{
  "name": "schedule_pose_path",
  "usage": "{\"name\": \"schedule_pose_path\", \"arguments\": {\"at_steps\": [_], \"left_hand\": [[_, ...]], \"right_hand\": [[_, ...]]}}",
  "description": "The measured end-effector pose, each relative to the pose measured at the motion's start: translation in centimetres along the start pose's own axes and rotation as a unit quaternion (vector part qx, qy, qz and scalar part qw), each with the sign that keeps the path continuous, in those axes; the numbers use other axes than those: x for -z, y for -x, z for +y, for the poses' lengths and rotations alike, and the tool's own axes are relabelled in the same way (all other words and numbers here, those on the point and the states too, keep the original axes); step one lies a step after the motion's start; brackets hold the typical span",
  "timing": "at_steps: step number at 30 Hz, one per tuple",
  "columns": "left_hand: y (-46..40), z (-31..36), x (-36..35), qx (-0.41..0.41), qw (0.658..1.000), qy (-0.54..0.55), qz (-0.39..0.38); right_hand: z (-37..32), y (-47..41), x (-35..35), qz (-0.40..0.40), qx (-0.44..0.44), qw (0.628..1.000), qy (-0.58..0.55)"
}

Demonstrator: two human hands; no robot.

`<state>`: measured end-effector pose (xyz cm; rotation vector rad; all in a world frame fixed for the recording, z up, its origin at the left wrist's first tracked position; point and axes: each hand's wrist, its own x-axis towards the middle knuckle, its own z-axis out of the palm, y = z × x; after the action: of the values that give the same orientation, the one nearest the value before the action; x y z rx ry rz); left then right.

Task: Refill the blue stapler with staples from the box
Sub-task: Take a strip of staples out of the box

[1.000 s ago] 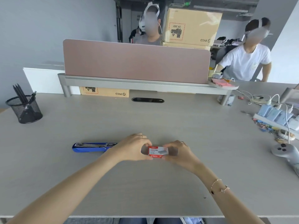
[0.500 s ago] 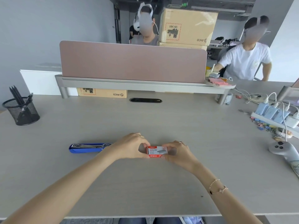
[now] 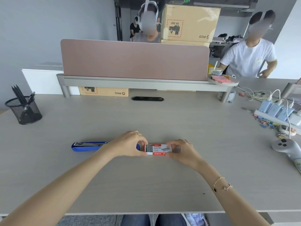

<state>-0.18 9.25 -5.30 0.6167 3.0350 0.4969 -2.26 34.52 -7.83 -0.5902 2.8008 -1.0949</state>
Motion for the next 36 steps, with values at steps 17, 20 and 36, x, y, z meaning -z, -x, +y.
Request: {"name": "schedule_pose_path", "arguments": {"at_steps": [17, 20, 36], "left_hand": [[0.1, 0.5, -0.1, 0.004, 1.000, -0.004, 0.007], [-0.1, 0.5, -0.1, 0.009, 1.000, -0.001, 0.002], [-0.2, 1.2, 0.4, 0.003, 1.000, 0.010, -0.002]], "right_hand": [[-0.2, 0.4, 0.2, -0.007, 0.000, 1.000, -0.005], [-0.3, 0.4, 0.2, -0.007, 0.003, 1.000, -0.006], [0.4, 0.2, 0.0, -0.002, 0.000, 1.000, -0.028]]}}
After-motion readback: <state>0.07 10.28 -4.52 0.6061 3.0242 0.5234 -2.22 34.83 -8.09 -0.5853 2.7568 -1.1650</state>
